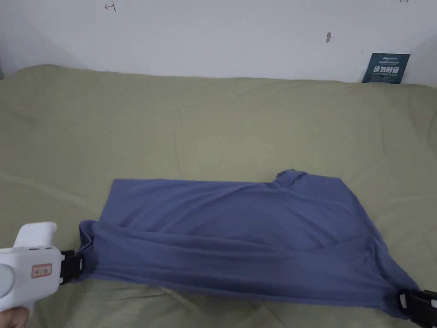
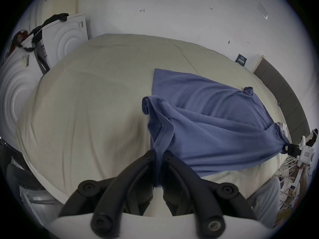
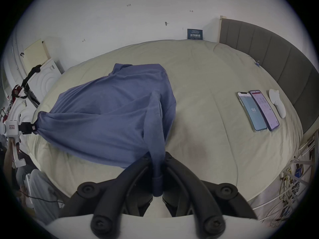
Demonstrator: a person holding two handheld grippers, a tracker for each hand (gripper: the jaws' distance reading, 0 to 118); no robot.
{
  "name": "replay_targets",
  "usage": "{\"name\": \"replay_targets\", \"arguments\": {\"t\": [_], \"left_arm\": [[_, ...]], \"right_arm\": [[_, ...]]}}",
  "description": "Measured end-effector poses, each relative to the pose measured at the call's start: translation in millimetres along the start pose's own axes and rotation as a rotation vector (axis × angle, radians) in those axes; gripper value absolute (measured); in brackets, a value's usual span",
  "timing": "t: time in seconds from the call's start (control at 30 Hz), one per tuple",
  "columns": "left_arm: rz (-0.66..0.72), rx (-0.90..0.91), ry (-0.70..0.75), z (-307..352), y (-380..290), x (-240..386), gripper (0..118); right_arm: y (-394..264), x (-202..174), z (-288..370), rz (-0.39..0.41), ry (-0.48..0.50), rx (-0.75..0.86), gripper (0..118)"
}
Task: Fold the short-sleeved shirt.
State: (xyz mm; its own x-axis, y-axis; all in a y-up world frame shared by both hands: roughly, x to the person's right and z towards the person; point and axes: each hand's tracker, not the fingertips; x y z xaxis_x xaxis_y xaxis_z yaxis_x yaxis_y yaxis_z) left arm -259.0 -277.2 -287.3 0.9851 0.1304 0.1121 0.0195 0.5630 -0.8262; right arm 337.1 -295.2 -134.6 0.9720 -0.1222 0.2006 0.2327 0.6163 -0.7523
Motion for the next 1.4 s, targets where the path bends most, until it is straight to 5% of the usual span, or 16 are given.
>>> {"name": "replay_targets", "arguments": {"t": [0.33,0.37,0.4,0.43,0.47,0.53,0.7,0.73,0.8,0.83,0.87,1.1,1.13,1.17,1.23,1.4], "left_arm": [[0.057,-0.044,-0.002,23.1,-54.4,-27.0,8],[0.067,-0.037,-0.005,21.9,-54.6,-27.4,9],[0.078,-0.025,-0.012,21.6,-54.7,-28.0,24],[0.087,-0.008,-0.017,23.9,-54.0,-27.2,76],[0.094,0.009,0.002,28.2,-52.8,-26.5,107],[0.108,0.042,0.026,37.0,-48.3,-27.1,108],[0.07,0.248,0.054,63.3,-6.0,-5.4,106],[0.04,0.266,0.05,63.4,4.7,2.5,95],[-0.002,0.288,0.057,55.4,24.0,13.7,53],[-0.013,0.286,0.065,44.7,31.1,17.9,12],[-0.017,0.279,0.074,32.7,39.9,20.9,1],[-0.05,0.143,0.101,-54.8,100.4,17.0,1],[-0.034,0.136,0.099,-68.2,107.7,13.5,8],[-0.021,0.123,0.108,-80.2,114.3,10.8,33],[-0.022,0.064,0.122,-102.8,125.0,6.9,114],[-0.06,-0.017,0.189,-145.5,134.1,5.8,118]], "right_arm": [[-43.0,-7.6,19.9,0.035,0.024,-0.053,11],[-43.5,-7.3,19.5,0.03,0.027,-0.048,23],[-41.4,-9.5,18.9,0.018,0.025,-0.038,54],[-39.8,-8.6,22.0,-0.015,0.026,-0.02,110],[-38.0,-6.8,27.9,-0.063,0.046,0.018,117],[-24.4,-8.7,49.7,-0.07,0.078,0.22,115],[16.7,-45.8,57.8,-0.086,0.057,0.225,114],[26.9,-55.5,58.9,-0.078,0.042,0.249,111],[37.2,-56.8,49.5,-0.045,0.004,0.313,84],[45.5,-62.5,43.5,-0.032,-0.017,0.327,40],[52.7,-66.3,35.9,-0.026,-0.039,0.328,4],[87.6,-48.4,-30.8,-0.044,-0.046,0.266,2],[91.7,-45.5,-40.2,-0.041,-0.064,0.254,2],[95.3,-41.9,-49.7,-0.036,-0.073,0.246,2],[100.1,-48.9,-55.8,-0.019,-0.083,0.234,2],[109.1,-41.7,-84.9,0.012,-0.096,0.184,2]]}}
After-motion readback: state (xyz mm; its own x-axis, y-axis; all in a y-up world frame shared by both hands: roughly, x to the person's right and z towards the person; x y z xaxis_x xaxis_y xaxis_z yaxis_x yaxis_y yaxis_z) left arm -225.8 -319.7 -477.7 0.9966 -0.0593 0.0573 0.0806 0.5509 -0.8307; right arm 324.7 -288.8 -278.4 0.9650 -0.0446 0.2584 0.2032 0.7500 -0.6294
